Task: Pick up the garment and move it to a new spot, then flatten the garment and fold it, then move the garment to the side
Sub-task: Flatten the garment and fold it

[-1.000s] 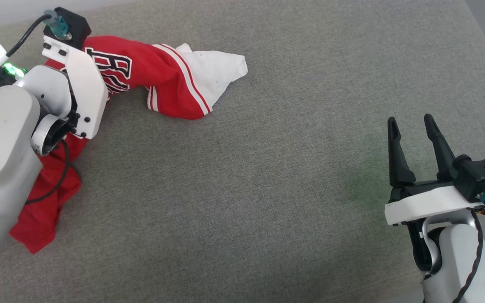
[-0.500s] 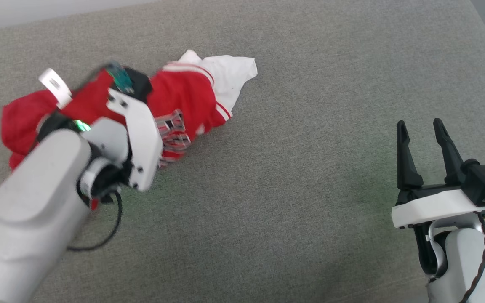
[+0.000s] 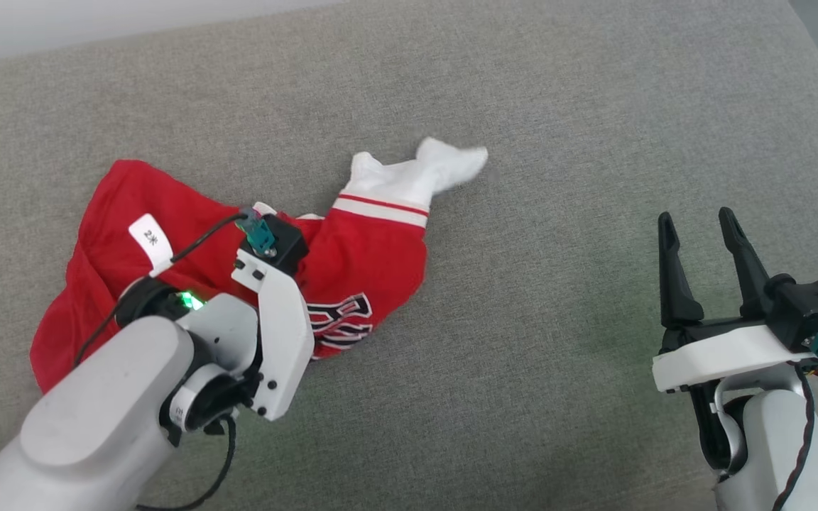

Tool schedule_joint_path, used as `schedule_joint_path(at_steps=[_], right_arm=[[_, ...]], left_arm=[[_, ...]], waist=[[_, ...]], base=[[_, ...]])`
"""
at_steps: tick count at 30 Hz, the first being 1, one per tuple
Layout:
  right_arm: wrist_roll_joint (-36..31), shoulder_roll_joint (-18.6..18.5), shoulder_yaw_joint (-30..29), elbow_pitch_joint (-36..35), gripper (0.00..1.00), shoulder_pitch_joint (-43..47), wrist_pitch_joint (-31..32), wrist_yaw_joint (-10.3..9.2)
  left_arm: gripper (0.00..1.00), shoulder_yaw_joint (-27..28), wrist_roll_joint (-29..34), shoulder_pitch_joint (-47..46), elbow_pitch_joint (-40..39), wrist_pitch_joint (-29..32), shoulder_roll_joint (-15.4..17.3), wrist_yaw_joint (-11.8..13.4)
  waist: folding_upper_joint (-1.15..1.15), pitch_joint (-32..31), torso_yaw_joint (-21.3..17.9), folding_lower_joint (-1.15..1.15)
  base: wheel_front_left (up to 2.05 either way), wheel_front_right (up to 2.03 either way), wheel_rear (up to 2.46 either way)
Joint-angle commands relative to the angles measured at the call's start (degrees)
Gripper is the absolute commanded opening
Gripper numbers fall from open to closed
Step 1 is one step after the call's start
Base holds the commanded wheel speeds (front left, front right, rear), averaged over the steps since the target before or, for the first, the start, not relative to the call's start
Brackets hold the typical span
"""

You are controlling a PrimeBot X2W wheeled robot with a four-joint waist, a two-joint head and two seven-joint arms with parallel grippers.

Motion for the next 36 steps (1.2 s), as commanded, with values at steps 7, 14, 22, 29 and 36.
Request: schedule_joint_path(at_steps=[7, 14, 22, 29, 36], right_arm=[[-0.49, 0.04, 0.95, 0.4, 1.0, 0.91, -0.07, -0.02], [-0.61, -0.28, 1.7, -0.24, 1.0, 1.29, 0.96, -0.02], [0.65, -1.78, 3.4, -0.78, 1.0, 0.92, 2.6, -0.02], [2.07, -4.65, 6.31, -0.79, 1.0, -0.76, 6.33, -0.02], [4.11, -8.95, 10.83, 0.48, 1.0, -3.54, 12.16, -0.02]], left_arm=[[1.0, 0.37, -0.64, 4.44, -1.43, -2.34, 0.89, 1.44], [1.0, 4.44, -1.42, 5.01, -7.1, -6.6, 2.69, 3.57], [1.0, 8.19, 0.11, 6.81, -12.93, -13.16, 4.88, 5.73], [1.0, 11.43, 3.88, 10.02, -13.83, -25.14, 5.3, 7.17], [1.0, 13.35, 6.91, 13.83, -11.74, -36.86, 4.15, 8.44]], waist=[[0.0, -1.54, 0.4, 0.0], [0.0, -2.43, 1.71, 0.0], [0.0, -2.75, 4.11, 0.0], [0.0, -3.14, 7.58, 0.0], [0.0, -3.79, 11.91, 0.0]], base=[[0.0, 0.0, 0.0], [0.0, 0.0, 0.0], [0.0, 0.0, 0.0], [0.0, 0.0, 0.0], [0.0, 0.0, 0.0]])
